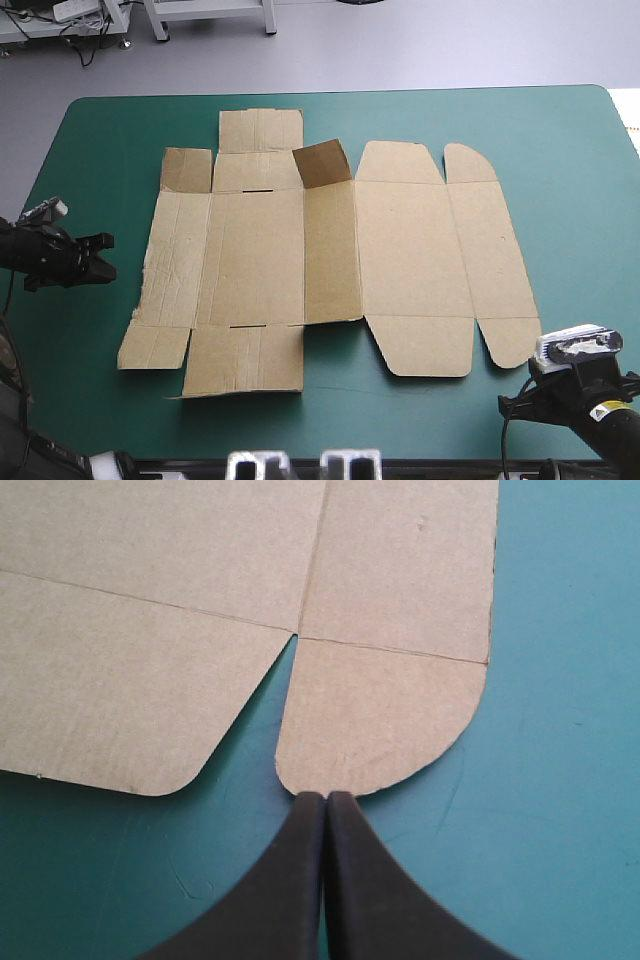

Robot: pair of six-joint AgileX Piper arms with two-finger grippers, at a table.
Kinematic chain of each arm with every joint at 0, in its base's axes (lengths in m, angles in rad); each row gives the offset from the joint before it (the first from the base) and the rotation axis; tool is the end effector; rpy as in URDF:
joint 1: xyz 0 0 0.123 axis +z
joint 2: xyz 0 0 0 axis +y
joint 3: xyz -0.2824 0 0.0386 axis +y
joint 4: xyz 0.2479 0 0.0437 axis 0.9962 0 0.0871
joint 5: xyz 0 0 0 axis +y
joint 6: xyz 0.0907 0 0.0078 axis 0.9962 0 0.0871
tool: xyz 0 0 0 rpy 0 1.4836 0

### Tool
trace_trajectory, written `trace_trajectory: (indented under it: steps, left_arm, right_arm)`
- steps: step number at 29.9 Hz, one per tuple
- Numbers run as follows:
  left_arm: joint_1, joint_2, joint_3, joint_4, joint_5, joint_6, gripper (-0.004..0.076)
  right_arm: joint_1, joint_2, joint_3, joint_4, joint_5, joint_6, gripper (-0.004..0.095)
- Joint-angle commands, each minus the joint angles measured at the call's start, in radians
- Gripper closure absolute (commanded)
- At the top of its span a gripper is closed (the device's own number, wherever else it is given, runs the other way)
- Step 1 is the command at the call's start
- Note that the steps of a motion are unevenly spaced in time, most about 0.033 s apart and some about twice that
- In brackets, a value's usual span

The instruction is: Fold the box

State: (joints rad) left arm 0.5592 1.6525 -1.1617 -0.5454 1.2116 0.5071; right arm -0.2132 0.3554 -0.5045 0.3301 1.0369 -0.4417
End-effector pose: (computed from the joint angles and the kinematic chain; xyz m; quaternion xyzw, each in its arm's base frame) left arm 0.2790 0.1224 0.2434 -0.1253 0.9599 -0.2262 0.1086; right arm 0.0539 0.0143 0.2762 -0.0800 0.9110 0.0347 0.4031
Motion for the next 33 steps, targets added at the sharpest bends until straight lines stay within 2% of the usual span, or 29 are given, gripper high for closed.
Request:
trace_trajectory:
  steps: [1,4,7,13,24,33]
  left_arm:
    - [-0.001,0.005,-0.028,-0.041,0.090,0.002,0.0542]
    - [-0.001,0.023,-0.028,-0.043,0.090,0.002,0.0386]
    - [-0.001,0.035,-0.028,-0.051,0.090,0.002,0.0300]
    - [-0.025,0.057,-0.028,-0.086,0.090,0.002,0.0296]
    - [-0.177,0.117,-0.024,-0.061,0.090,0.005,0.0297]
    - [-0.221,0.196,0.036,-0.101,0.090,0.005,0.0297]
  right_arm:
    - [0.004,0.010,-0.021,0.020,-0.052,-0.012,0.0932]
    - [0.004,0.010,-0.021,0.020,-0.052,-0.012,0.0932]
    - [0.004,0.010,-0.021,0.020,-0.052,-0.012,0.0932]
    - [0.004,0.010,-0.021,0.020,-0.052,-0.012,0.0932]
    - [0.004,0.010,-0.021,0.020,-0.052,-0.010,0.0931]
    - [0.002,0.010,-0.021,0.018,-0.052,-0.008,0.0931]
